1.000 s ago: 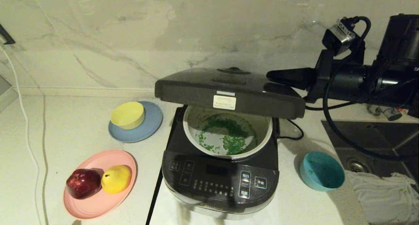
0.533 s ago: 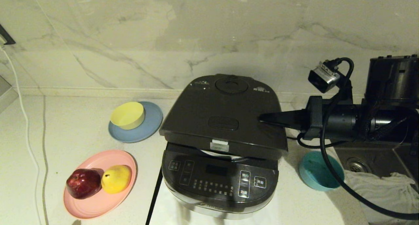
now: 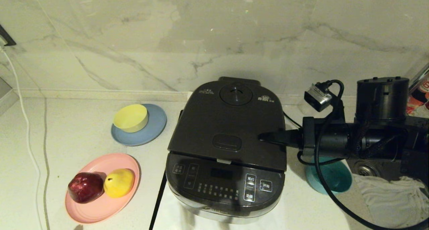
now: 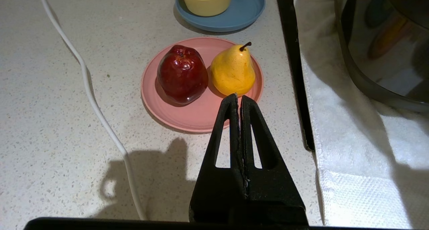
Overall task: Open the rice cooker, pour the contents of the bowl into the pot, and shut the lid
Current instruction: Close the rice cooker
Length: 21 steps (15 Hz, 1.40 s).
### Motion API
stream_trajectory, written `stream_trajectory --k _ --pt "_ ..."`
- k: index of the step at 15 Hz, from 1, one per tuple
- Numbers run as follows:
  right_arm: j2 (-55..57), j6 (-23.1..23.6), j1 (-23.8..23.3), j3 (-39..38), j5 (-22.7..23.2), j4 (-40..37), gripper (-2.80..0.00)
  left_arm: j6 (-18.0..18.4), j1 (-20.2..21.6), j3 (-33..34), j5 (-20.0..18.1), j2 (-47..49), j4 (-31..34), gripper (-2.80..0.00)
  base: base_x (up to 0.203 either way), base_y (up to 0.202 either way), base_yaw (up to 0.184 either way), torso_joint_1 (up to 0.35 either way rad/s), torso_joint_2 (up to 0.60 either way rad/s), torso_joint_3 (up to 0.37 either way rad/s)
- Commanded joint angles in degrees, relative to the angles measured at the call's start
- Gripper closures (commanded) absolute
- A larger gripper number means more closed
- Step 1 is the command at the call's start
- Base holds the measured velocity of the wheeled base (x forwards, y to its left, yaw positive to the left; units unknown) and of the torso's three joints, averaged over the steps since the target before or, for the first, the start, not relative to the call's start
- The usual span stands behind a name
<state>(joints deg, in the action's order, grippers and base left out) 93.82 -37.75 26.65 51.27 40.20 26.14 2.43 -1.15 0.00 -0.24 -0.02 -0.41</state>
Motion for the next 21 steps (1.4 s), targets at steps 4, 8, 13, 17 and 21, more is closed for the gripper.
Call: stream_trajectory --k 4,8,13,17,21 --pt "5.89 -0.20 0.50 -3.01 -0.02 3.83 0.00 0.04 0.00 0.53 -0.02 -0.06 -0.02 0.00 0.000 0.000 0.000 0.000 0.00 0.000" --pt "7.14 -0.47 0.42 -4.13 -0.74 7.98 0.00 0.04 0.00 0.53 -0.02 -0.06 -0.02 0.00 0.000 0.000 0.000 0.000 0.00 0.000" --pt "-1.41 -1.48 0.27 -3.27 -2.68 7.76 0.00 0.04 0.00 0.53 -0.02 -0.06 -0.02 0.00 0.000 0.000 0.000 0.000 0.00 0.000" --pt "-7.86 -4.51 -0.20 -0.07 -4.50 2.61 0.00 -0.05 0.00 0.53 -0.02 -0.06 -0.02 0.00 0.000 0.000 0.000 0.000 0.00 0.000" --pt "-11.60 -4.33 0.03 7.36 -7.66 -12.12 0.00 0.04 0.00 0.53 -0.02 -0.06 -0.02 0.00 0.000 0.000 0.000 0.000 0.00 0.000"
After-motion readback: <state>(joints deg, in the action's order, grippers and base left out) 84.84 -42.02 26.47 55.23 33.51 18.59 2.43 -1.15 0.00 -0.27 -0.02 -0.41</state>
